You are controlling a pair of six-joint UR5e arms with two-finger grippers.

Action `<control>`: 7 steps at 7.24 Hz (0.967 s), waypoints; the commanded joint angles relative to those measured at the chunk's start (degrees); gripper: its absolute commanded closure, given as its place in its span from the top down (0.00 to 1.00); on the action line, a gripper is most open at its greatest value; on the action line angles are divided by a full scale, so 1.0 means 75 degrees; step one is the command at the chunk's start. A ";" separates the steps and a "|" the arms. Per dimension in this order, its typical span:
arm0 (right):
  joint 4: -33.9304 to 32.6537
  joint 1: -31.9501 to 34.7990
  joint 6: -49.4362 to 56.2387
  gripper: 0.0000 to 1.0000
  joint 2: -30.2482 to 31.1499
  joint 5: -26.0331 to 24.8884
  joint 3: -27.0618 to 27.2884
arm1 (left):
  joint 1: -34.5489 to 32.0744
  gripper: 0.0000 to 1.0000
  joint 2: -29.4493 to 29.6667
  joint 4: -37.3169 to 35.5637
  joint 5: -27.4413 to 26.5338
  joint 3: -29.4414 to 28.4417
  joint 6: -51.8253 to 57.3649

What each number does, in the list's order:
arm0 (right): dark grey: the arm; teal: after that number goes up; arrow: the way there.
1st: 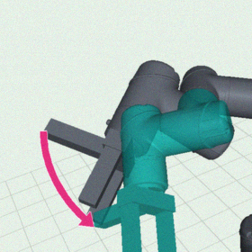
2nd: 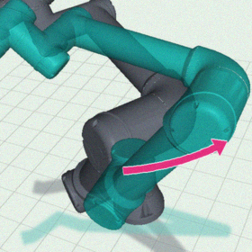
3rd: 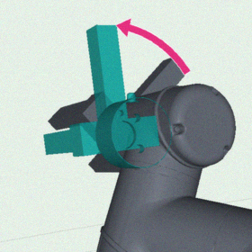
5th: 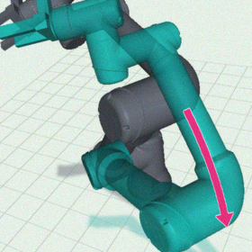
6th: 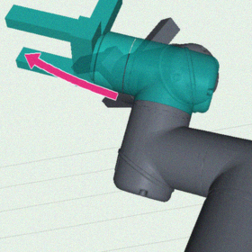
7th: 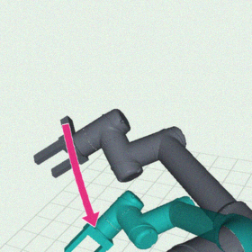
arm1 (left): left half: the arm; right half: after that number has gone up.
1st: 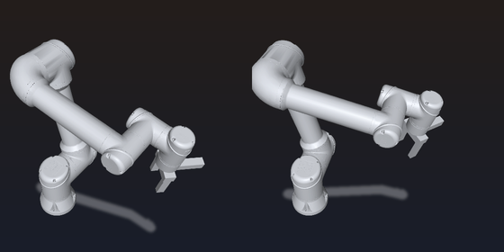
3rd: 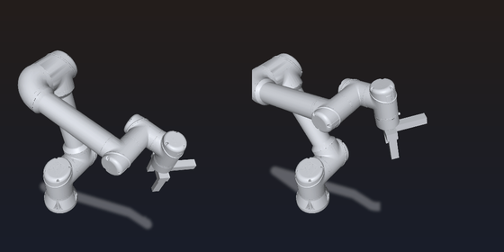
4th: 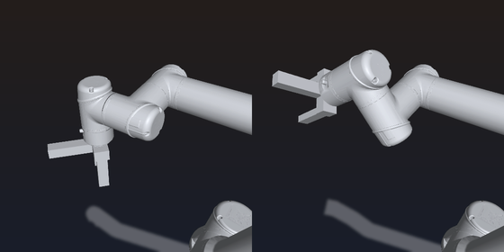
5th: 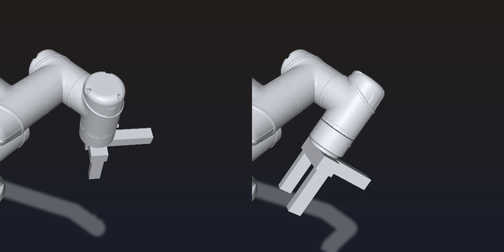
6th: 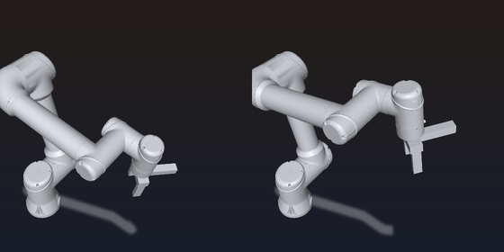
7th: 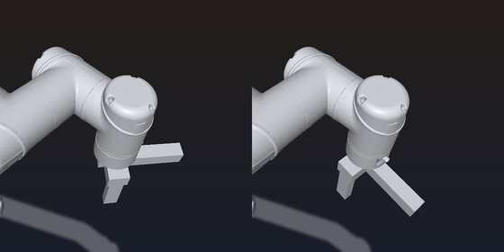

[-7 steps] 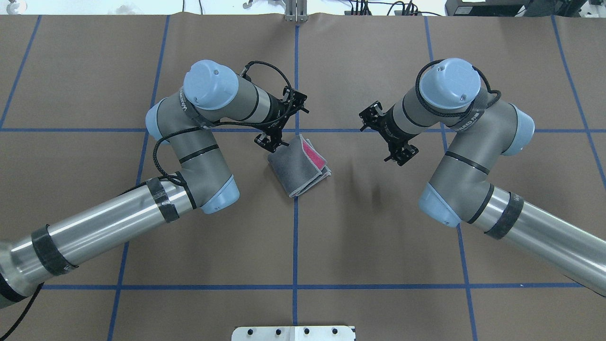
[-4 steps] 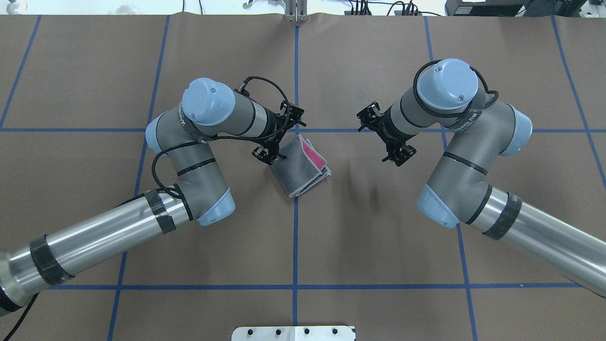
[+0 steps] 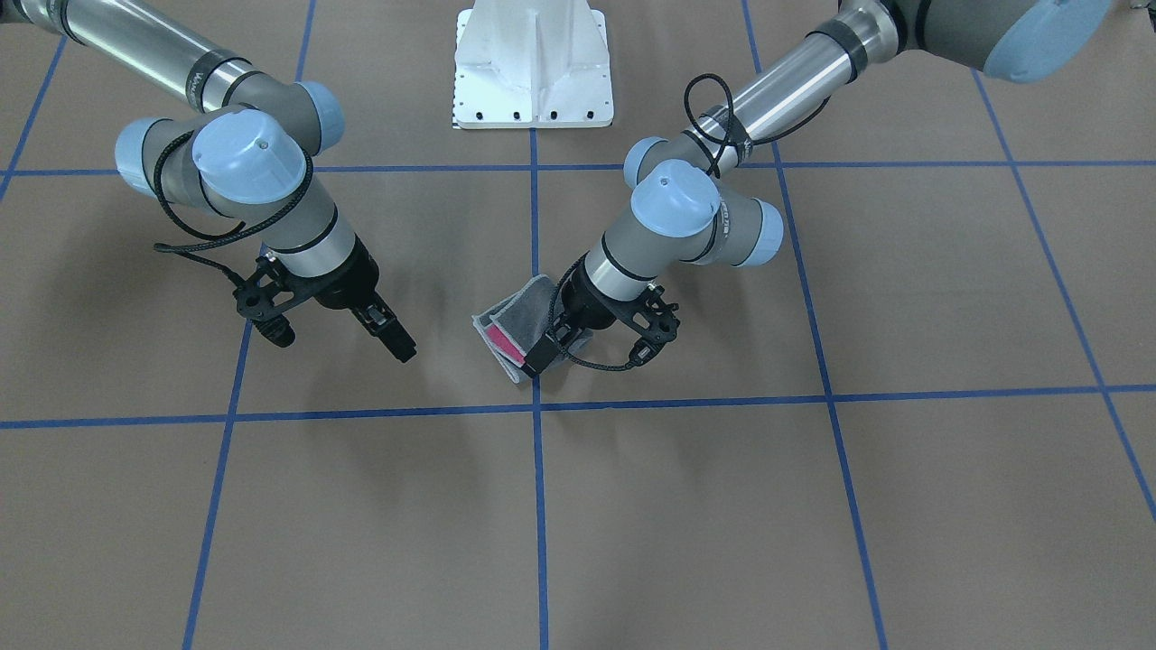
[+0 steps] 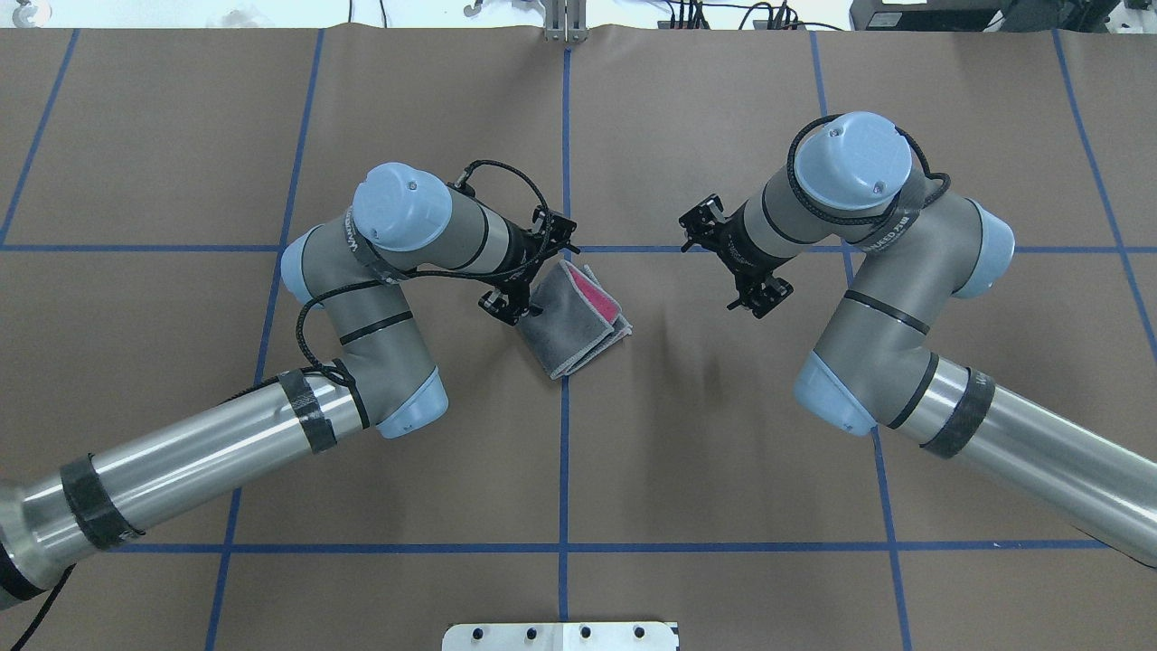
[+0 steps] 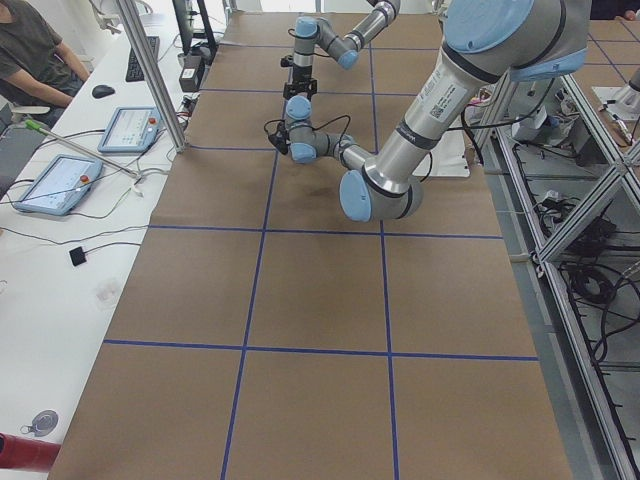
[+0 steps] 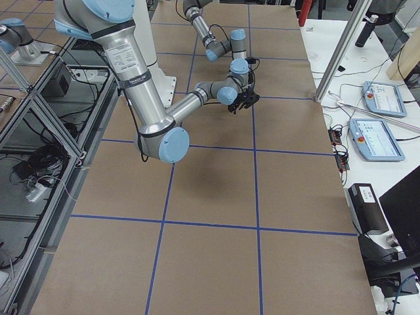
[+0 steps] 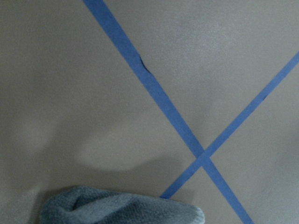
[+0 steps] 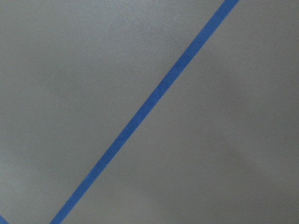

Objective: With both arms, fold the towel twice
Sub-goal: 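Open the left gripper and raise it off the folded towel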

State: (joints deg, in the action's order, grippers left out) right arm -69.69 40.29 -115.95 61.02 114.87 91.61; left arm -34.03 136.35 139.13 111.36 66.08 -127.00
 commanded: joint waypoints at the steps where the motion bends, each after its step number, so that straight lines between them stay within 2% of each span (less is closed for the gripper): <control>1: 0.0022 -0.0016 -0.0020 1.00 -0.0050 0.0001 0.0008 | -0.0068 1.00 0.0043 -0.0011 0.0035 0.0060 -0.0012; 2: 0.0022 -0.0120 -0.0020 1.00 -0.0189 -0.0046 -0.0004 | -0.0196 1.00 0.0066 -0.0035 0.0081 0.0292 -0.0024; 4: 0.0022 -0.0565 -0.0020 1.00 -0.0483 -0.0454 -0.0062 | -0.0838 1.00 -0.0015 -0.0117 0.1130 0.0738 -0.0035; 5: 0.0022 -0.0752 -0.0020 1.00 -0.0588 -0.0549 -0.0085 | -0.1039 1.00 -0.0329 -0.0140 0.1392 0.1088 -0.0036; 7: -0.0013 -0.1291 0.0270 0.97 -0.0718 -0.1051 -0.0086 | -0.1332 1.00 -0.1102 -0.0164 0.1464 0.1932 -0.0012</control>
State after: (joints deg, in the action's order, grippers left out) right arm -69.62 33.02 -115.42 56.24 109.24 91.01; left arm -42.45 131.26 138.02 121.54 77.17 -127.22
